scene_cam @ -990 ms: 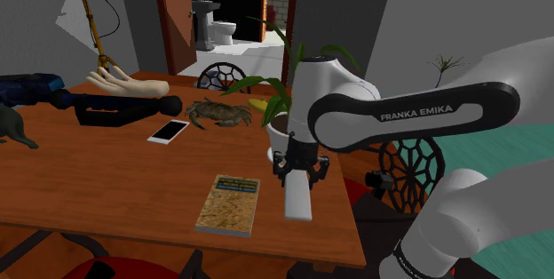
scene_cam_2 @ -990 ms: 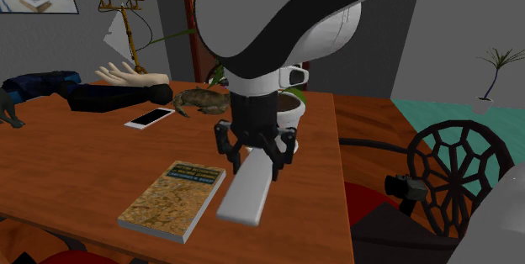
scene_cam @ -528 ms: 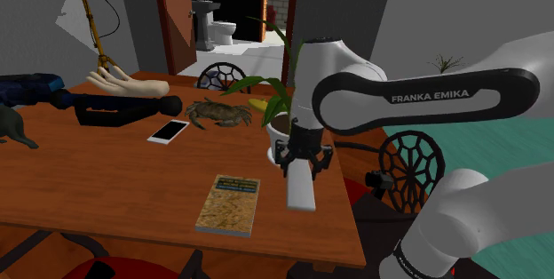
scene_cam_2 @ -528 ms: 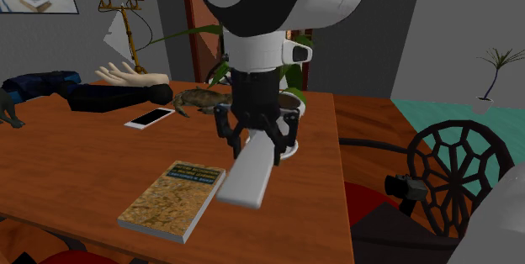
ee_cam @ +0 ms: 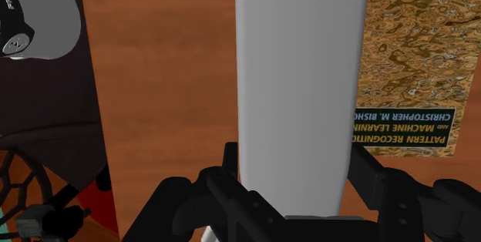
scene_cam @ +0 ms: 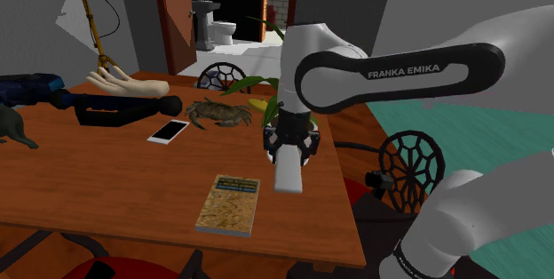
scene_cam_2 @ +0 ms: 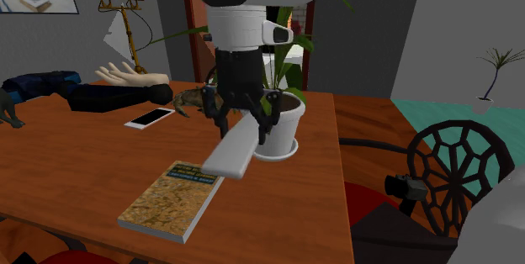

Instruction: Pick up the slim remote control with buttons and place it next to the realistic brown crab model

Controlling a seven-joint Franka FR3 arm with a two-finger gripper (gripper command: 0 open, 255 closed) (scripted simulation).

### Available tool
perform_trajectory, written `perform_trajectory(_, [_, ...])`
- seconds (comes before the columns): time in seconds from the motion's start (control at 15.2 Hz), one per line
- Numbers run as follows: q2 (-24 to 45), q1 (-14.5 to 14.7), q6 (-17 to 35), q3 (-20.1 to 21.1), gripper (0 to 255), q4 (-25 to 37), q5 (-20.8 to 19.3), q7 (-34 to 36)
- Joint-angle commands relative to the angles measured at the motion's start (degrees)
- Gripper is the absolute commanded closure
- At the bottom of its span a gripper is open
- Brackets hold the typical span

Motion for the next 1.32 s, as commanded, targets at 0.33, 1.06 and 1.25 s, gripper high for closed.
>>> perform_trajectory(0.33, [17.6, -4.8, 2.4, 3.9, 255, 14.6, -7.0, 3.9])
perform_trajectory(1.06, [47.3, -2.9, -3.7, 5.7, 255, 45.8, -23.6, 12.3])
perform_trajectory(1.25, [55.9, 0.5, -7.8, 4.6, 255, 57.5, -27.6, 13.2])
